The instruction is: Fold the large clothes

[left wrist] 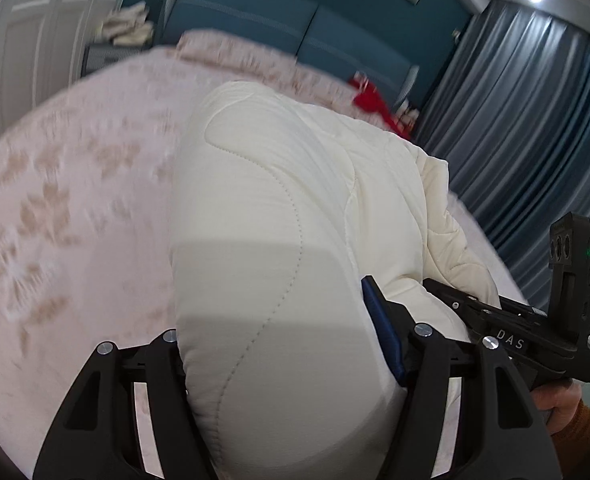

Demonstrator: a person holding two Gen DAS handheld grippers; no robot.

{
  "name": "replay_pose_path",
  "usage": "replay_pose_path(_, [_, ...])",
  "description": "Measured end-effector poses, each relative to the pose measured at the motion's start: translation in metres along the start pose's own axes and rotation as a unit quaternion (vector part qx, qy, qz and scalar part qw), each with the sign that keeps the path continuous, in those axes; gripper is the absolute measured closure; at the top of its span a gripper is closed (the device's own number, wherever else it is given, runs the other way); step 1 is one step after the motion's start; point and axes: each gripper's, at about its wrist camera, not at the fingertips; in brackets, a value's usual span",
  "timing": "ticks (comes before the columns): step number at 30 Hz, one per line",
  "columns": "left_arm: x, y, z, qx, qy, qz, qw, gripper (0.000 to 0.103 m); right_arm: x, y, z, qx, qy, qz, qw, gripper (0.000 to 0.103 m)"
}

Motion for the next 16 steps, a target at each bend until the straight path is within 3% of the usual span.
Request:
replay_pose_path(5, [-0.017, -0.03, -0.031, -0.033, 0.014, 0.014, 0.9993, 0.037, 0.016, -0.032, -0.044, -0.042, -0.003, -0.019, 0.999, 0.074])
replay_pose_path(8, [-0.028, -0.037, -0.036, -0.033, 0.023, 0.029, 0.9988, 0.029, 0.024, -0.034, -0.056, -0.048, 0.011, -0.039, 0.998, 0.065])
replay_pose_path(10, [-0.032, -0.037, -0.035, -0.035, 0.042, 0.045, 0.9975, 0.019, 0.029, -0.032, -0.056, -0.054, 0.023, -0.059, 0.996, 0.061])
replay_pose_path(13, [-0.032, -0.032, -0.015, -0.04, 0.069, 0.062, 0.9949, 0.018, 0.046, -0.026, -0.037, -0.08, 0.071, -0.116, 0.988, 0.058])
replay_pose_path(16, [-0.027, -0.025, 0.024, -0.024, 0.131, 0.059, 0.9893, 0.016, 0.057, -0.029, -0.006, -0.078, 0.095, -0.154, 0.98, 0.051])
Point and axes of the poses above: each gripper's, at about its wrist camera, not at the fingertips, and z roughly against the way its jaws point, x to its right, y to its top, and after that the axes turned 1 degree about -z, right-handed
